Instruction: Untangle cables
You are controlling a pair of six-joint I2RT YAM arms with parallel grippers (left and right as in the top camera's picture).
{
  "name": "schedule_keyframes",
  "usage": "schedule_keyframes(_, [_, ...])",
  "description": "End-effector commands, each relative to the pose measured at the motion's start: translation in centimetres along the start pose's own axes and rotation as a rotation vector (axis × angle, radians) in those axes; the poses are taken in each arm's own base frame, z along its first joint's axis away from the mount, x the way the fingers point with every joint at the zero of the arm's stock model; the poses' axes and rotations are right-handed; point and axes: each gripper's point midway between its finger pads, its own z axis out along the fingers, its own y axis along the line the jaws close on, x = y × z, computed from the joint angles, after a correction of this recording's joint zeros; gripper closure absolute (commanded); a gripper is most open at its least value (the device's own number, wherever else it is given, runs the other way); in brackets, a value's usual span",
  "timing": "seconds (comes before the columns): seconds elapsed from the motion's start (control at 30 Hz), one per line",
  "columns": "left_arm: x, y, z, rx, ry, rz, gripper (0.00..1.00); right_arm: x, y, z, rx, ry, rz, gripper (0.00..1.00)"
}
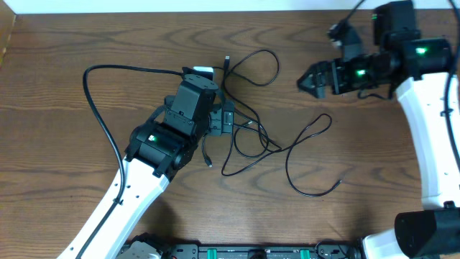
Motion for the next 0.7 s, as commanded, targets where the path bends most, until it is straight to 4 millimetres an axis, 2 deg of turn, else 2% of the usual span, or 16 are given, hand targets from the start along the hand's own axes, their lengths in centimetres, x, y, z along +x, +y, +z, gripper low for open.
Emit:
schedule_keyframes(0.0, [-0.4,0.0,-0.1,-0.006,-0.009,0.005,0.02,0.2,0.3,1.5,0.052,0.037,-0.033,0.01])
schedule_keyframes(0.3, [-0.4,0.0,-0.1,-0.006,-0.009,0.005,0.03,0.3,2.0,3.1,0.055,0.060,-0.096,0.01])
schedule_keyframes(0.67, [-0.4,0.0,-0.1,-0.006,-0.009,0.005,0.03,-0.4,2.0,3.2,0.057,0.036,-0.109,0.01])
